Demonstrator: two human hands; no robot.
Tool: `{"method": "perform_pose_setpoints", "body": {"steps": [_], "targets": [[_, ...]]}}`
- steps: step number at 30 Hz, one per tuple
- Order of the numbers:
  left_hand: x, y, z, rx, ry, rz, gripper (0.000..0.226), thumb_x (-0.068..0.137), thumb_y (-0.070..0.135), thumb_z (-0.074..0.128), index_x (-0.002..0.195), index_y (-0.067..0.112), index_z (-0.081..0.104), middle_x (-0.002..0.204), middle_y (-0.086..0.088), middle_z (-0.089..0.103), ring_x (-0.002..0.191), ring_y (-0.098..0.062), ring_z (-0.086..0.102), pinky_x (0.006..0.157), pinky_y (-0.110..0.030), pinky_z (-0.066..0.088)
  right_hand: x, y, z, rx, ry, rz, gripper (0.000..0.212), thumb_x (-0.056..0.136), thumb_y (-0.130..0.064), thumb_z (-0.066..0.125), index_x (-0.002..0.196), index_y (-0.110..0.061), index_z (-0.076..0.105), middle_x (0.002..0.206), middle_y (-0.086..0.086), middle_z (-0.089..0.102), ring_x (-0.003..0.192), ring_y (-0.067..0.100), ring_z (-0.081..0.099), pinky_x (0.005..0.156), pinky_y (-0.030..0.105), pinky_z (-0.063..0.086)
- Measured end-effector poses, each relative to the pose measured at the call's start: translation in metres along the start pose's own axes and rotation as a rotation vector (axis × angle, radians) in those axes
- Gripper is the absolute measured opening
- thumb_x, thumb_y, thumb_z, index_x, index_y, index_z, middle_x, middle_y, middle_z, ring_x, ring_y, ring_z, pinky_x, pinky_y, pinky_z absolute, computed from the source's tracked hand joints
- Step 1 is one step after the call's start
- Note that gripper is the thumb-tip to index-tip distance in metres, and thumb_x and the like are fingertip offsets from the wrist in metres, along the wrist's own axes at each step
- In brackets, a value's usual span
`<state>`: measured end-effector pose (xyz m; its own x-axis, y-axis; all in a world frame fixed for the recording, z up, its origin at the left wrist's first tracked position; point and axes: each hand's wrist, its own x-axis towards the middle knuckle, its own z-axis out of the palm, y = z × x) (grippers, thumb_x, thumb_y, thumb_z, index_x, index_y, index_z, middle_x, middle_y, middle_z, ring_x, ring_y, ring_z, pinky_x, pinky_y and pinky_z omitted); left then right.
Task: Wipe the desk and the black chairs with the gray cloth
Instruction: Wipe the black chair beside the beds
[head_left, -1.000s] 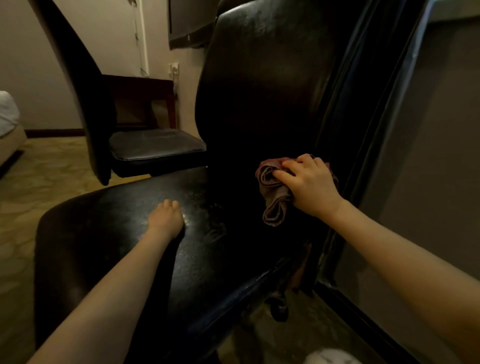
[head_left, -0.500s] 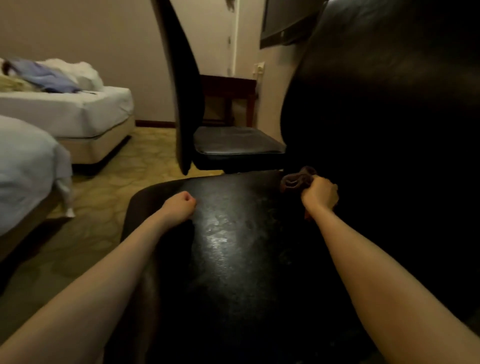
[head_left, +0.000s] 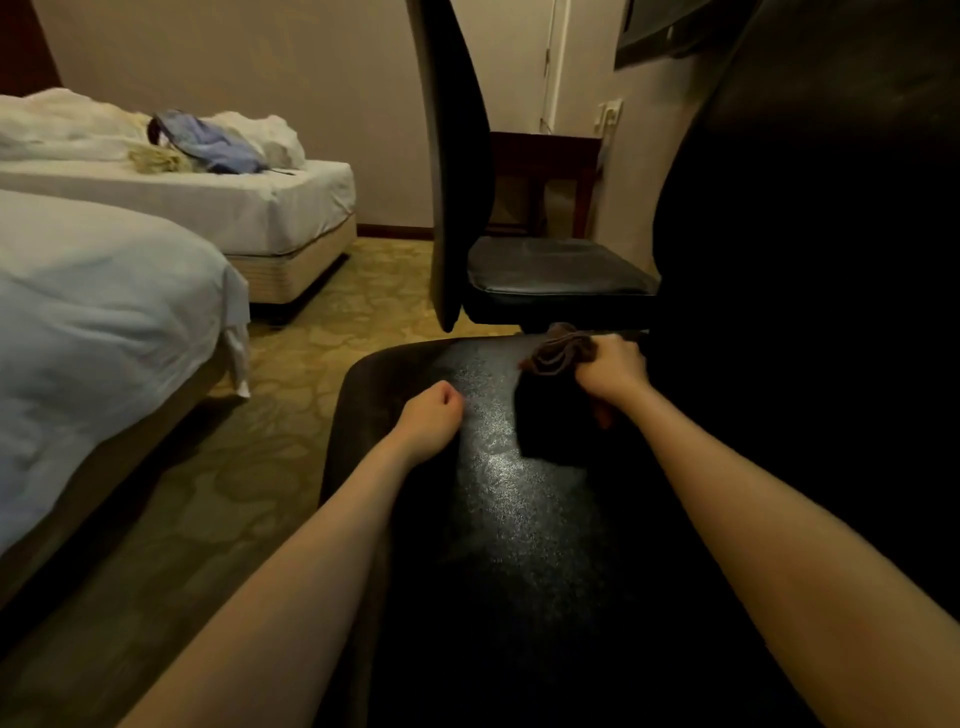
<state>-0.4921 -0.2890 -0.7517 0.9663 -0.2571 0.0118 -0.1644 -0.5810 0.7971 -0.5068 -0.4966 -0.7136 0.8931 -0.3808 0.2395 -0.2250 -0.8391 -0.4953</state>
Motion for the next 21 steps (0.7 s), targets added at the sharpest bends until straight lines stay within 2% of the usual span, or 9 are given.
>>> {"method": "perform_pose_setpoints", "body": {"steps": [3,6,8,10,11,13,15,17,21], "targets": [[-0.009,-0.006,-0.004,-0.068,0.074,-0.031,0.022,0.098,0.017,0.035,0.084,0.010,0.051,0.081,-0.002,0.052,0.081,-0.019,0.048,0.065,-0.028,0.032,-0.043,-0.035,0.009,0.097,-0.102,-0.063,0.021,0.089,-0.020,0.054,0.101,-0.013,0.069,0.111,0.018,0.066,0.109,0.036,0.056,0.082,0.033,0.044],[-0.022,-0.003,-0.017,-0.091,0.112,-0.089,0.027,0.097,0.017,0.035,0.072,0.016,0.045,0.076,0.000,0.049,0.070,-0.015,0.045,0.055,-0.027,0.029,-0.079,-0.065,0.013,0.195,-0.166,-0.065,0.021,0.089,-0.022,0.054,0.103,-0.015,0.068,0.112,0.016,0.066,0.110,0.035,0.055,0.081,0.031,0.043],[-0.031,0.004,-0.030,-0.080,0.190,-0.134,0.030,0.097,0.017,0.035,0.068,0.017,0.040,0.073,0.002,0.044,0.076,-0.018,0.043,0.059,-0.028,0.026,-0.091,-0.083,0.015,0.251,-0.202,-0.030,0.022,0.088,-0.023,0.055,0.104,-0.016,0.068,0.113,0.015,0.065,0.111,0.034,0.056,0.083,0.032,0.044],[-0.039,0.003,-0.045,-0.074,0.268,-0.144,0.032,0.098,0.017,0.034,0.067,0.016,0.040,0.077,-0.002,0.048,0.086,-0.023,0.044,0.068,-0.026,0.026,-0.105,-0.099,0.021,0.288,-0.241,-0.009,0.021,0.086,-0.023,0.057,0.102,-0.015,0.069,0.111,0.015,0.066,0.109,0.034,0.057,0.084,0.033,0.045],[-0.044,0.002,-0.054,-0.072,0.277,-0.145,0.030,0.098,0.017,0.034,0.071,0.013,0.047,0.084,-0.007,0.054,0.092,-0.027,0.048,0.071,-0.027,0.029,-0.114,-0.108,0.026,0.307,-0.261,-0.002,0.021,0.085,-0.023,0.058,0.101,-0.014,0.069,0.110,0.015,0.066,0.107,0.033,0.058,0.083,0.032,0.046],[-0.048,-0.011,-0.068,0.012,0.236,-0.186,0.030,0.099,0.015,0.032,0.100,0.001,0.059,0.110,-0.019,0.058,0.112,-0.035,0.051,0.084,-0.033,0.037,-0.129,-0.127,0.037,0.299,-0.299,-0.009,0.024,0.083,-0.023,0.060,0.103,-0.013,0.068,0.110,0.016,0.066,0.107,0.033,0.059,0.082,0.031,0.047],[-0.052,-0.027,-0.086,0.106,0.164,-0.282,0.032,0.099,0.010,0.034,0.120,-0.005,0.053,0.126,-0.024,0.053,0.116,-0.036,0.051,0.091,-0.036,0.041,-0.139,-0.148,0.048,0.270,-0.336,-0.009,0.031,0.084,-0.025,0.060,0.111,-0.012,0.066,0.115,0.016,0.064,0.110,0.033,0.058,0.084,0.030,0.047],[-0.058,-0.041,-0.104,0.138,0.110,-0.341,0.031,0.098,0.011,0.039,0.122,-0.005,0.053,0.126,-0.023,0.055,0.114,-0.036,0.054,0.093,-0.037,0.044,-0.146,-0.167,0.056,0.278,-0.408,-0.021,0.037,0.084,-0.027,0.061,0.117,-0.010,0.063,0.118,0.015,0.062,0.110,0.031,0.058,0.083,0.028,0.046],[-0.094,-0.064,-0.113,0.364,-0.094,-0.368,0.036,0.102,0.021,0.031,0.125,0.002,0.052,0.132,-0.017,0.052,0.120,-0.031,0.050,0.098,-0.032,0.039,-0.193,-0.170,0.084,0.479,-0.785,0.064,0.042,0.079,-0.014,0.070,0.119,-0.004,0.061,0.108,0.010,0.062,0.094,0.018,0.057,0.082,0.030,0.049]]}}
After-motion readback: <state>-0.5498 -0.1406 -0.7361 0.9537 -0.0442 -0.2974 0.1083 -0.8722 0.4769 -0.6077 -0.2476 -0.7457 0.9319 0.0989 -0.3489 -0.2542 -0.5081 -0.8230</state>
